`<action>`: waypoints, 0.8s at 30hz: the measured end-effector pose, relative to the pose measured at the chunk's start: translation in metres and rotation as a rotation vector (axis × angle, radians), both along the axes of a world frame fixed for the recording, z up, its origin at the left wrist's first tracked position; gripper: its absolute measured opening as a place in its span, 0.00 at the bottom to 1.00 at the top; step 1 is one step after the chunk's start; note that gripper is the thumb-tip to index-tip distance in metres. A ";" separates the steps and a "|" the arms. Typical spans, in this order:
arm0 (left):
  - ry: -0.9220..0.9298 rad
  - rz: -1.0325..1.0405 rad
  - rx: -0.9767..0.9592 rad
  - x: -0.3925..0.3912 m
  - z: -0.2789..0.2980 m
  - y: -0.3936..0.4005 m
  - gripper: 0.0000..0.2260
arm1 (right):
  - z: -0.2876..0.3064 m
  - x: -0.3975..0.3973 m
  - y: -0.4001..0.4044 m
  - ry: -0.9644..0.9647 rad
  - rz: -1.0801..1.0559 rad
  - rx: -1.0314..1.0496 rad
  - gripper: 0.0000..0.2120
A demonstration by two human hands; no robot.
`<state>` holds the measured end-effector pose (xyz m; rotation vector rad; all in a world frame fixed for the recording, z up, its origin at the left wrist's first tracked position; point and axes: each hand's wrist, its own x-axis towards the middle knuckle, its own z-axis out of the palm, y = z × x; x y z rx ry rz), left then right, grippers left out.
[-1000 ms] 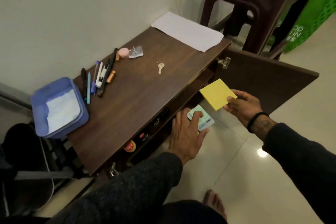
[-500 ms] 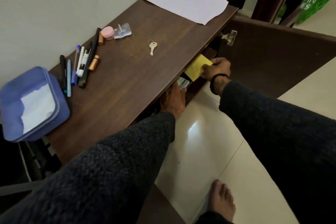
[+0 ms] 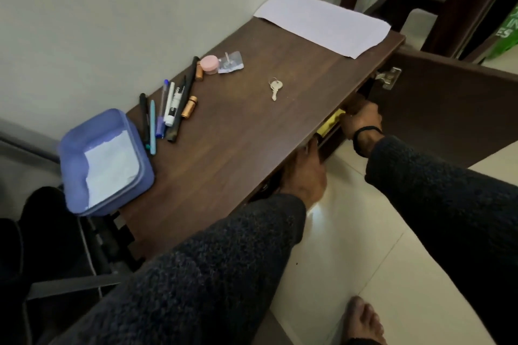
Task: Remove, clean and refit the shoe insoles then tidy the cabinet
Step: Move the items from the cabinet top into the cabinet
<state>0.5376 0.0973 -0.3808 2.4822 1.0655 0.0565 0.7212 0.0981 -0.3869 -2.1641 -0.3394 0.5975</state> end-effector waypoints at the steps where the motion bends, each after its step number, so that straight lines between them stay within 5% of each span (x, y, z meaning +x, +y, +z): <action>1: -0.016 -0.060 0.045 -0.003 0.008 -0.006 0.26 | 0.006 0.000 -0.005 -0.018 -0.005 0.019 0.18; 7: -0.319 -0.327 0.112 -0.027 0.073 -0.023 0.11 | 0.071 -0.006 -0.033 -0.274 -0.161 0.096 0.11; 14: -0.526 0.056 0.364 -0.058 0.146 0.062 0.07 | 0.147 -0.036 -0.001 -0.581 0.058 0.244 0.06; 20: -0.302 0.429 0.403 -0.073 0.153 0.154 0.12 | 0.165 -0.084 0.082 -0.577 0.563 0.221 0.17; 24: -0.199 0.427 0.288 -0.072 0.161 0.186 0.15 | 0.168 -0.116 0.140 -0.594 0.724 0.190 0.23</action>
